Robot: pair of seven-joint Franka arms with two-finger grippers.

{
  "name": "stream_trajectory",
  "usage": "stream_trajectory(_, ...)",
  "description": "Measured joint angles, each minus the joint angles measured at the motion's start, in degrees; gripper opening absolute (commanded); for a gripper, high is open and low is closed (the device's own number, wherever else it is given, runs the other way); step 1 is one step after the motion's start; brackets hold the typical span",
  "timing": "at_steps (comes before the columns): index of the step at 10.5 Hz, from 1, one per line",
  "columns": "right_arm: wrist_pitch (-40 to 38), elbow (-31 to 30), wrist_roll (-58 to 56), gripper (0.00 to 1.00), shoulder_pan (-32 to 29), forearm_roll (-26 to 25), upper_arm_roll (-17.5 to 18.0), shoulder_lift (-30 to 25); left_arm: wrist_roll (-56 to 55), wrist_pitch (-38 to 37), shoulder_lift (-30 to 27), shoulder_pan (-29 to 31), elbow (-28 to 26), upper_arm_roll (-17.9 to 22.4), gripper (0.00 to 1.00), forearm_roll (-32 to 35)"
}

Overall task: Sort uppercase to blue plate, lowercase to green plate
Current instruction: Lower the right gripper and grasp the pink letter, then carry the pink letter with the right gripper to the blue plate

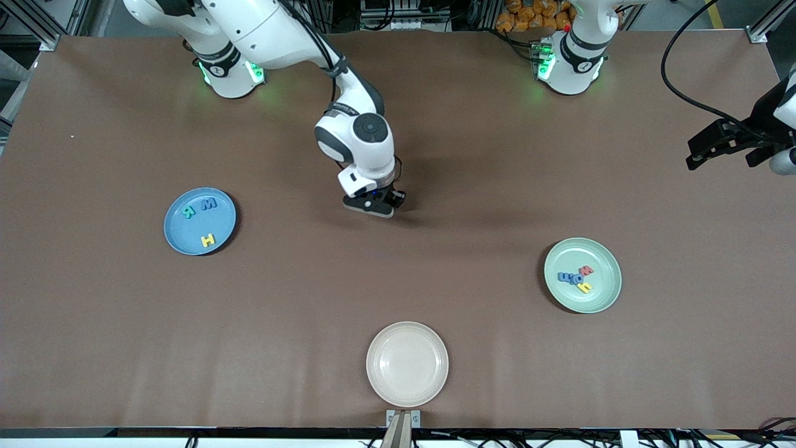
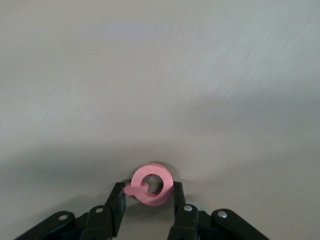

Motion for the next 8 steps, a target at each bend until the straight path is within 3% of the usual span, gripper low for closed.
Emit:
stream_trajectory(3, -1.49, -2.06, -11.64, 0.36, -5.38, -0.05, -0.10, -2.23, 0.00, 0.00, 0.00, 0.03, 0.01, -0.04, 1.00, 0.00)
stream_trajectory(8, -2.16, -11.17, -36.59, 0.36, -18.80, -0.06, -0.37, -9.70, 0.00, 0.01, 0.00, 0.02, 0.01, -0.25, 1.00, 0.00)
